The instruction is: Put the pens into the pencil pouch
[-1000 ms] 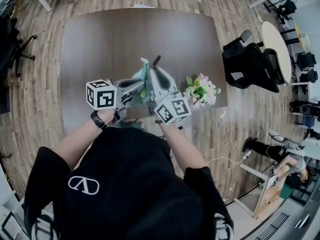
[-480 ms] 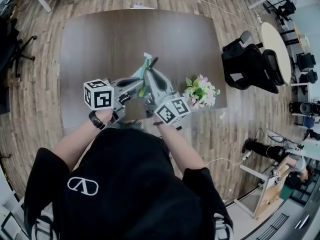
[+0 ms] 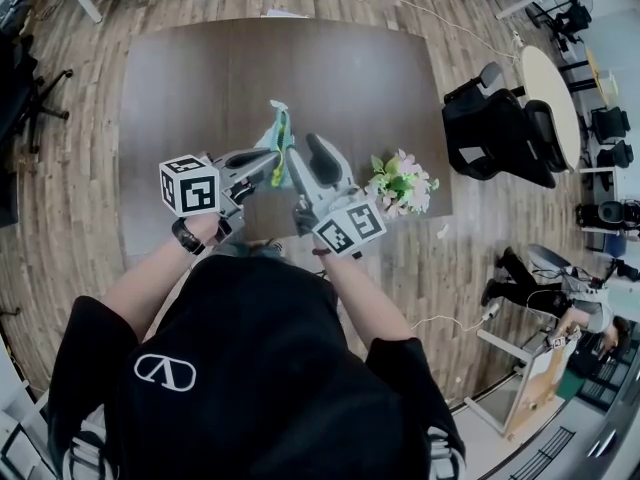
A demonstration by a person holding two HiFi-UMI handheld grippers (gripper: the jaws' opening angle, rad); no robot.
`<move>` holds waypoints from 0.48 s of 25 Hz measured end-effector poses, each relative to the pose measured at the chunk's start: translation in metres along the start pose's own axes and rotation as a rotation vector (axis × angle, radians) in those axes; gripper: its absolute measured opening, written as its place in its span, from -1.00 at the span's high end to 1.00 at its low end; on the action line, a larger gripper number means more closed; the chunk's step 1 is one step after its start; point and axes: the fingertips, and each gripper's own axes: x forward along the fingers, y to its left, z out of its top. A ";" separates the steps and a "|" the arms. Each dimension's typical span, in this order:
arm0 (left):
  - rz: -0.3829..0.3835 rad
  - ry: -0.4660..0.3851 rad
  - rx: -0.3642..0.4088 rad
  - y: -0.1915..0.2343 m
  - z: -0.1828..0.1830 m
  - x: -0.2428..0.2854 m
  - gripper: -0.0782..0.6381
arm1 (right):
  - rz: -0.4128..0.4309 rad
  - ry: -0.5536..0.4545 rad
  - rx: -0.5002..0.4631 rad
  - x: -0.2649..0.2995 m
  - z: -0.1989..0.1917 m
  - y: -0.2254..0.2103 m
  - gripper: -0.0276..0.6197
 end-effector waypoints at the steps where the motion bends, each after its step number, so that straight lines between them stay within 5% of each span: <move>1: 0.001 -0.002 0.000 0.001 0.001 0.000 0.75 | -0.007 -0.005 0.002 0.000 0.002 -0.002 0.38; 7: 0.015 -0.017 -0.020 0.008 0.000 -0.012 0.75 | -0.116 0.015 -0.062 0.001 0.003 -0.033 0.38; 12: 0.030 -0.037 -0.044 0.016 -0.003 -0.028 0.75 | -0.317 0.205 -0.144 0.016 -0.040 -0.106 0.39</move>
